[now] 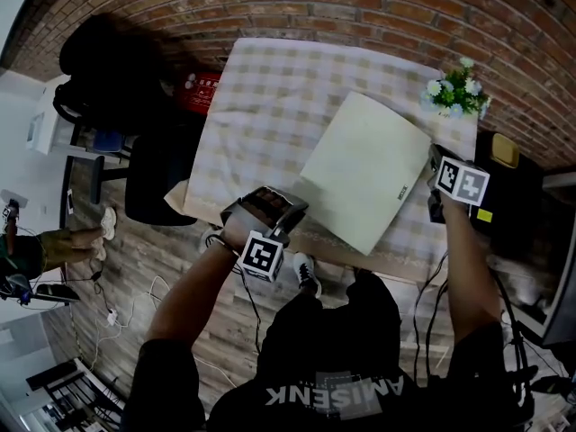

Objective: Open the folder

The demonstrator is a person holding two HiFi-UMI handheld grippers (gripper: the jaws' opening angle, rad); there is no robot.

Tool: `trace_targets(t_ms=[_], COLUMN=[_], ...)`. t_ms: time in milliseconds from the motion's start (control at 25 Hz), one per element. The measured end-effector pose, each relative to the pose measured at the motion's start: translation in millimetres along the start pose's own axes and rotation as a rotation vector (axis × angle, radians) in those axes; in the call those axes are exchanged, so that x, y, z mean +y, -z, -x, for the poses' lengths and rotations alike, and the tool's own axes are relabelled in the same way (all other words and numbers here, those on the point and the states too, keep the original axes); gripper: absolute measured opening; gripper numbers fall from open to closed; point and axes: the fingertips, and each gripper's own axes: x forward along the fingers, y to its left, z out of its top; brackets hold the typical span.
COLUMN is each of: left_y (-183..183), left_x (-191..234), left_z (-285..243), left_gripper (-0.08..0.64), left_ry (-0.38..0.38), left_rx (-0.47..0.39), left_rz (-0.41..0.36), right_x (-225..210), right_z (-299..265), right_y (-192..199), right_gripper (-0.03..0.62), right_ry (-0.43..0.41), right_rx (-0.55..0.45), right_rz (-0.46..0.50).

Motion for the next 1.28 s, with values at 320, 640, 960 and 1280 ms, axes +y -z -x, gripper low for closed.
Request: trace_targets(t_ms=[320,640,960,1280], left_y=[-3.1,17.1,37.8,69.5], left_x=[3.3,14.7,7.3,23.4], left_z=[7.7,27.2,27.8,41.9], left_gripper=[0.052,0.037,0.035,0.026], left_ry=[0.034,-0.027,-0.043,-0.111], left_rx=[-0.090,-0.136,-0.240,-0.356], left_rz=[0.278,0.611,0.956,1.263], right_x=[-0.3,0.6,0.8,0.4], right_z=[-0.1,-0.4,-0.7,-0.5], right_y=[0.4,0.0,-0.3,0.7], right_gripper=[0.066,0.067,0.066,0.063], right_ry=[-0.004,-0.013,-0.014,0.012], right_rx=[-0.003,0.002,0.006,0.017], right_rz=[-0.007,-0.015,-0.018,0.012])
